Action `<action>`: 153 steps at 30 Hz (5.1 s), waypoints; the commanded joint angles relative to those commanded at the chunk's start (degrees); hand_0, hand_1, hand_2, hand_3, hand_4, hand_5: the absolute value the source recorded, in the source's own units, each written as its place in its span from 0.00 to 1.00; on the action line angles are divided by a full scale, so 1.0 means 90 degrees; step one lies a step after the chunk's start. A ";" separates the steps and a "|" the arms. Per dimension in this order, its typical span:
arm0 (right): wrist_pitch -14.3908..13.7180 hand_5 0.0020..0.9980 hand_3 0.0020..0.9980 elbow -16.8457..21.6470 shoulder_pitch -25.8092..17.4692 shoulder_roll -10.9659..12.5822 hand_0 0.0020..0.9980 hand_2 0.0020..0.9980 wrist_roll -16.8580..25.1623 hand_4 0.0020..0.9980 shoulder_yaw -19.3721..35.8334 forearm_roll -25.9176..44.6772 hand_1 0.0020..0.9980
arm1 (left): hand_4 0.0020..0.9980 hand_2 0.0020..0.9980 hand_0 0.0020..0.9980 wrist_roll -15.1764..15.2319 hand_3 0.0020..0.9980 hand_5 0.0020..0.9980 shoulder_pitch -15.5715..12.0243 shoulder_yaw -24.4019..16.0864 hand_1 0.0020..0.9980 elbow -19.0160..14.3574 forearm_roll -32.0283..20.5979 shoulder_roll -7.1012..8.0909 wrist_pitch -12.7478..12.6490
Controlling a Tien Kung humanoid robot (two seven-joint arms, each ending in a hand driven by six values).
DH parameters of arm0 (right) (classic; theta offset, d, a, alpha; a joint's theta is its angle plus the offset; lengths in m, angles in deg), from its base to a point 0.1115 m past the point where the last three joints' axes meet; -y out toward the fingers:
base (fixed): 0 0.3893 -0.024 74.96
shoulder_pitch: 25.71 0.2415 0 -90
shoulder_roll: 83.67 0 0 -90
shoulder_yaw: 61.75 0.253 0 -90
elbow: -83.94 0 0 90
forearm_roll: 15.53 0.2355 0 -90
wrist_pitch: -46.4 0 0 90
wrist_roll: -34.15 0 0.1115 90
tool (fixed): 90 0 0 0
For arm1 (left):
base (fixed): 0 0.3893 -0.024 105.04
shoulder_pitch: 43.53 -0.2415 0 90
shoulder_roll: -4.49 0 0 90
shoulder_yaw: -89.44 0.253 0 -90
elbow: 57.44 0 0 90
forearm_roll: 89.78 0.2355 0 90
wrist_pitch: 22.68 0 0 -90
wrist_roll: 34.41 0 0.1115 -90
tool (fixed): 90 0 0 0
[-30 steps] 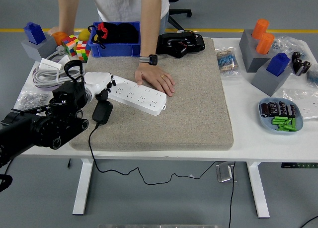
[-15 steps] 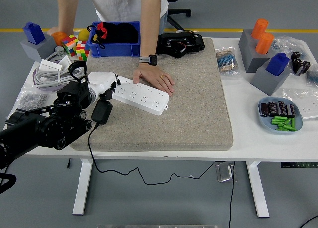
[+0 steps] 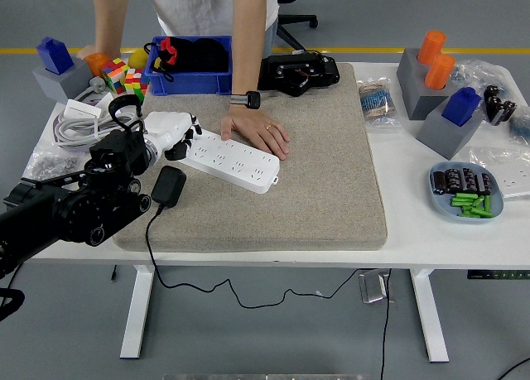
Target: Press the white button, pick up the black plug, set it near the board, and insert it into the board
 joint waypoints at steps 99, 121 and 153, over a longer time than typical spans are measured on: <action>-0.0022 0.43 0.61 0.0039 -0.0025 -0.0054 0.77 0.64 0.0025 0.66 0.0045 -0.0055 0.64 | 1.00 0.97 0.86 -0.0346 0.99 0.56 -0.2944 -0.2951 0.94 -0.2887 0.0773 0.0954 -0.0270; -0.0031 0.43 0.61 0.0033 -0.0038 -0.0058 0.77 0.64 0.0033 0.66 -0.0022 -0.0061 0.64 | 1.00 0.85 0.77 -0.0894 0.92 0.09 -0.3195 -0.2764 0.85 -0.2839 0.1556 0.0794 -0.0362; -0.0048 0.43 0.61 0.0047 -0.0066 -0.0078 0.77 0.64 0.0064 0.66 -0.0066 -0.0040 0.64 | 0.84 0.59 0.38 -0.0526 0.58 0.01 -0.3113 -0.2318 0.59 -0.2638 0.1212 0.0756 -0.0741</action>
